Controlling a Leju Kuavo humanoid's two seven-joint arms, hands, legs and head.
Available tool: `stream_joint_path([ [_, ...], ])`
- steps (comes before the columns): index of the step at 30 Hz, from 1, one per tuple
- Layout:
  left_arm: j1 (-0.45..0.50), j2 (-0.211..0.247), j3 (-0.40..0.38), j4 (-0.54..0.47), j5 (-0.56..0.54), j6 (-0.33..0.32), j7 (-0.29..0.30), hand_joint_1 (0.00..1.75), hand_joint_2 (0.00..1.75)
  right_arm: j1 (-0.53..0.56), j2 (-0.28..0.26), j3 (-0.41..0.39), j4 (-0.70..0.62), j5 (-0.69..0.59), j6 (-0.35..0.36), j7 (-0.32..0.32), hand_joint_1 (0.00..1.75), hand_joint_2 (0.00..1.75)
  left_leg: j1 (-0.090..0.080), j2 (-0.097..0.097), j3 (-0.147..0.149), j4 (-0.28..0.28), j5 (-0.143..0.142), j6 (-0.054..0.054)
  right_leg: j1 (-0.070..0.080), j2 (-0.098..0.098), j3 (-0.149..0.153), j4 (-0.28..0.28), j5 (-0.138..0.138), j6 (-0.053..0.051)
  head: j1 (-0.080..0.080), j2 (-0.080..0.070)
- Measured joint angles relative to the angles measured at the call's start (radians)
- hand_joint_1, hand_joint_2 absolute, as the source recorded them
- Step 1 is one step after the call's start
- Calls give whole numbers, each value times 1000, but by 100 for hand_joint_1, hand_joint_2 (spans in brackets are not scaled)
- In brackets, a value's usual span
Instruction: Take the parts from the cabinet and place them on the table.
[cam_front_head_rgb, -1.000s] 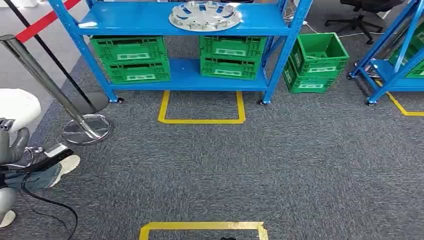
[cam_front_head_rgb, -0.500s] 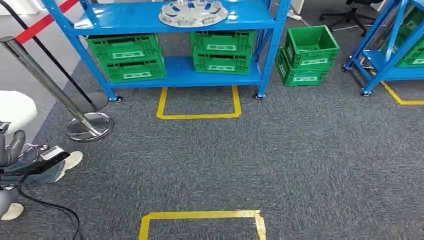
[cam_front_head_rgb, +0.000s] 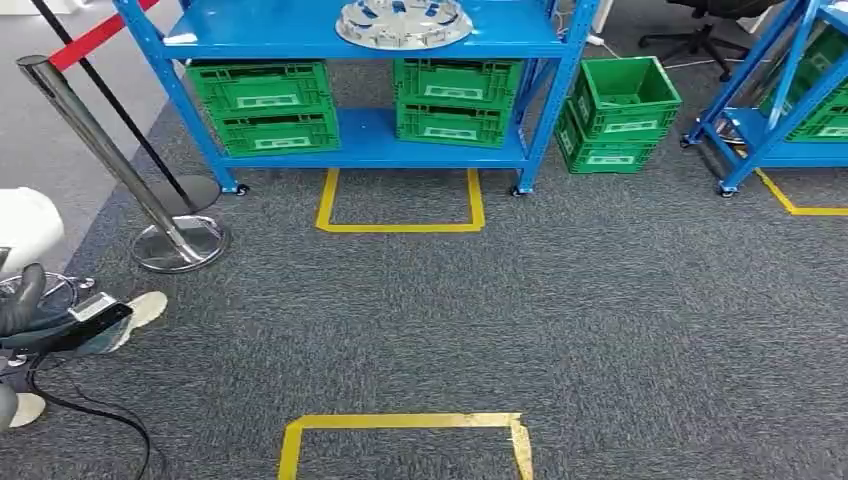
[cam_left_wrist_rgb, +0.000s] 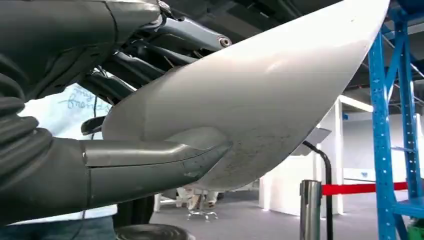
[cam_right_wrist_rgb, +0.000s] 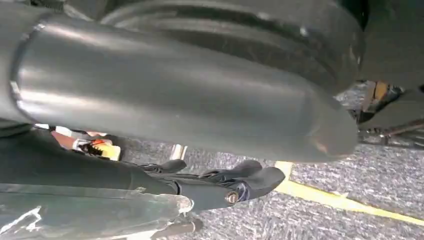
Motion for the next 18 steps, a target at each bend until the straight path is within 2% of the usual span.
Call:
stream_joint_path([
  [2, 3, 0, 8, 0, 13, 2, -2, 175, 175, 0, 2, 0, 0, 2, -1, 4, 0, 0, -3, 0, -9, 1, 6, 6, -3, 1, 0, -2, 8, 18, -1, 0],
  [4, 3, 0, 15, 0, 20, 2, -3, 175, 175, 0, 5, 1, -1, 3, -8, 9, 0, 0, -4, 0, -15, 1, 10, 6, -4, 1, -6, -2, 12, 24, -1, 0],
  [12, 5, 0, 36, 0, 19, 0, -16, 175, 175, -1, 7, 7, -4, 34, -18, 15, 0, 0, -1, 0, -22, 1, 17, 1, -3, 1, -15, 0, 16, 30, -1, 0],
  [15, 5, 0, 37, 0, 11, 0, -16, 175, 175, -1, 8, 7, -6, 74, -31, 14, 0, 0, -1, 0, -26, 1, 21, -1, -3, 1, -20, 3, 18, 29, -1, 0],
  [18, 7, 0, 41, 0, 4, -2, -15, 175, 175, -1, 8, 8, -9, 132, -55, 15, 0, 0, -3, 0, -32, 5, 22, 4, -6, 1, -25, 3, 23, 36, -2, 0],
])
